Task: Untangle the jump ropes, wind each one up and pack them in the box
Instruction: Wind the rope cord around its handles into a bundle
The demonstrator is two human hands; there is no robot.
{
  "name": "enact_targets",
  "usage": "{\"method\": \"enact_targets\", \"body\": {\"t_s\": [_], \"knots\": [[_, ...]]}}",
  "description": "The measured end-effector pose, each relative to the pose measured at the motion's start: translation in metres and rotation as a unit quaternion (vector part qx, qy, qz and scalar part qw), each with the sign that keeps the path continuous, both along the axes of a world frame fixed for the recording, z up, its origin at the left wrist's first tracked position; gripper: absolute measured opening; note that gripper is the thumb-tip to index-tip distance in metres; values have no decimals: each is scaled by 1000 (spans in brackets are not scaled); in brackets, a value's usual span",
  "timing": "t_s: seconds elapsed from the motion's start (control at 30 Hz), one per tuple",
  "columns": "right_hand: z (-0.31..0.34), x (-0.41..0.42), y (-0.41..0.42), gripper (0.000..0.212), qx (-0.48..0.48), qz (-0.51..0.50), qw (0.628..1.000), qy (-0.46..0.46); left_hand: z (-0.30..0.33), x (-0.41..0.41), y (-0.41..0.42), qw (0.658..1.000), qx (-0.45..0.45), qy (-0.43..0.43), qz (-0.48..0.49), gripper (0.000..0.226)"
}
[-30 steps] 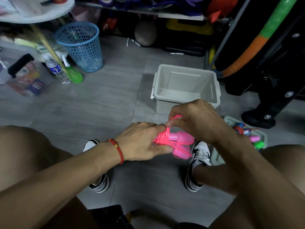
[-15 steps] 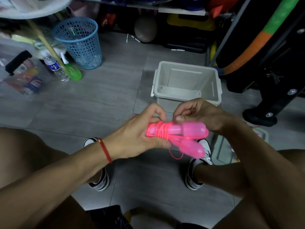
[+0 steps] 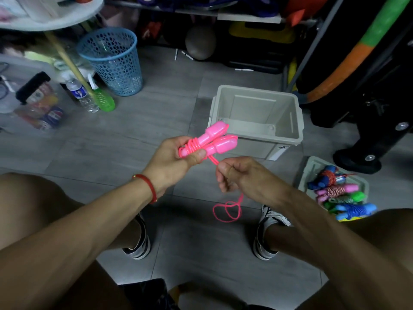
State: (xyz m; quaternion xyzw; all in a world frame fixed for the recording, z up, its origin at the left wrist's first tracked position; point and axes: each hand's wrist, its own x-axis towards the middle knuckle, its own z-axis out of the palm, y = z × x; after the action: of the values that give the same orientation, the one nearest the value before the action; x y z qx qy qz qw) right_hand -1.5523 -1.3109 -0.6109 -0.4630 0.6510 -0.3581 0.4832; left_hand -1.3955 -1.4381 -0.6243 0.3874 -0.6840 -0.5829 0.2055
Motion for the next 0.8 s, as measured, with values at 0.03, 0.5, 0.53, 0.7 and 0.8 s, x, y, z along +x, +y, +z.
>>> {"method": "enact_targets", "body": {"t_s": [0.03,0.5,0.53,0.7,0.8], "knots": [[-2,0,0,40,9,-5,999,35,-4,-1,-1,999,-41,-27,0,22],[38,-1,17,24,-122,111,807,568,-2,-4,14,908,-264,-281,-165,34],[38,-3,17,23,-130,117,802,571,1,-4,18,904,-268,-277,-185,36],[36,-20,14,23,-133,63,847,511,11,-2,30,880,-339,-237,-236,33],[33,-28,11,26,-119,72,888,439,14,1,33,888,-348,-200,-223,36]]}}
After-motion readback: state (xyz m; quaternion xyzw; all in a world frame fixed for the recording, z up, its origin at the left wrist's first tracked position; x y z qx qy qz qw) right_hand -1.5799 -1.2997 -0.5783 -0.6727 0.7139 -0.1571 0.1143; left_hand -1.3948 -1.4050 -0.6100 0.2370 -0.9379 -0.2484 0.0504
